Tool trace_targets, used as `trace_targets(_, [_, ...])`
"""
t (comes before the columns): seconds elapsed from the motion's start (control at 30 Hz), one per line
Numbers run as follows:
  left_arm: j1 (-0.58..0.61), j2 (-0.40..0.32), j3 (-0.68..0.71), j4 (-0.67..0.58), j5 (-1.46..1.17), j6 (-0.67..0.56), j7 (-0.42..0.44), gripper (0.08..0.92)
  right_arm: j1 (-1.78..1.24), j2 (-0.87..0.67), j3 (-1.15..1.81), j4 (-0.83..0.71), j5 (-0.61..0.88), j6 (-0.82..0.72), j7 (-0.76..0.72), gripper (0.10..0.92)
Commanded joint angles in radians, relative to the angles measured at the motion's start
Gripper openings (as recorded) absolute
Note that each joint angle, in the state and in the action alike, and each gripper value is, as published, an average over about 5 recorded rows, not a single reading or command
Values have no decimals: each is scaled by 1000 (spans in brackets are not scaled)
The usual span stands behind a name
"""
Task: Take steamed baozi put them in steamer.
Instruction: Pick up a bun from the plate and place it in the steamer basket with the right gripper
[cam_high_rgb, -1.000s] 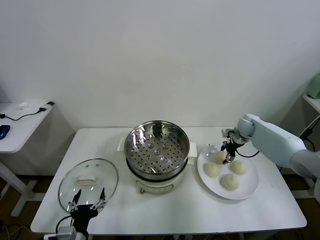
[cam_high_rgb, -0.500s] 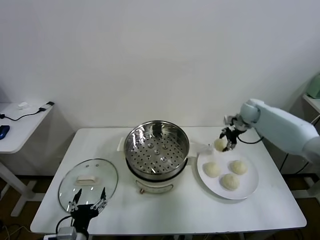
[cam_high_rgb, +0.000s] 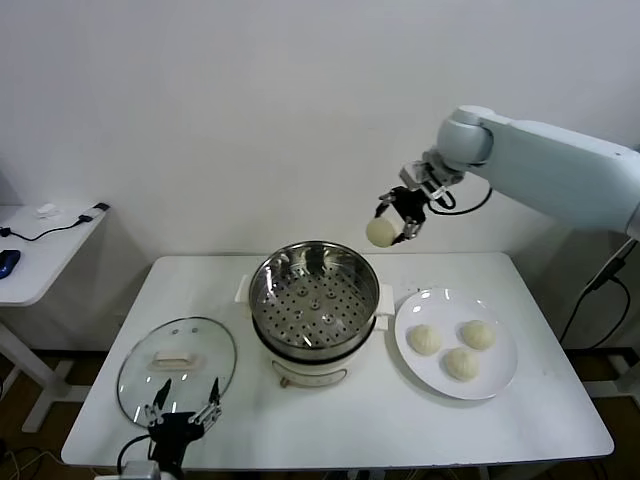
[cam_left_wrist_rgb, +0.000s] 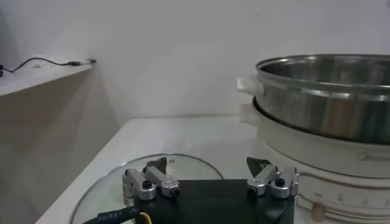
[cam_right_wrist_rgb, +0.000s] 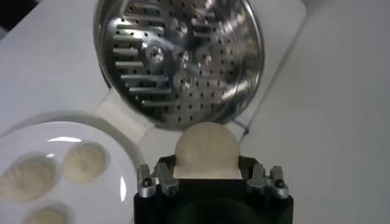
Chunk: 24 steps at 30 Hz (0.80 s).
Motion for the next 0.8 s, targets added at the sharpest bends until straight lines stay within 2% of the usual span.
trace_targets(0.03, [4, 2, 5, -4, 6, -1, 0, 823, 63, 119, -67, 123, -92, 174, 31, 685])
trace_targets(0.2, [0, 4, 5, 1, 9, 0, 0, 823, -37, 175, -50, 61, -244, 281, 42, 696])
trace_targets(0.4, [-11, 6, 2, 7, 3, -2, 0, 823, -212, 253, 55, -169, -500, 409, 54, 719])
trace_targets(0.6, [-25, 10, -8, 18, -1, -7, 0, 823, -324, 328, 141, -390, -562, 468, 72, 721])
trace_targets(0.8, [-42, 12, -11, 36, -5, -7, -1, 823, -385, 395, 201, -546, -604, 524, 87, 721])
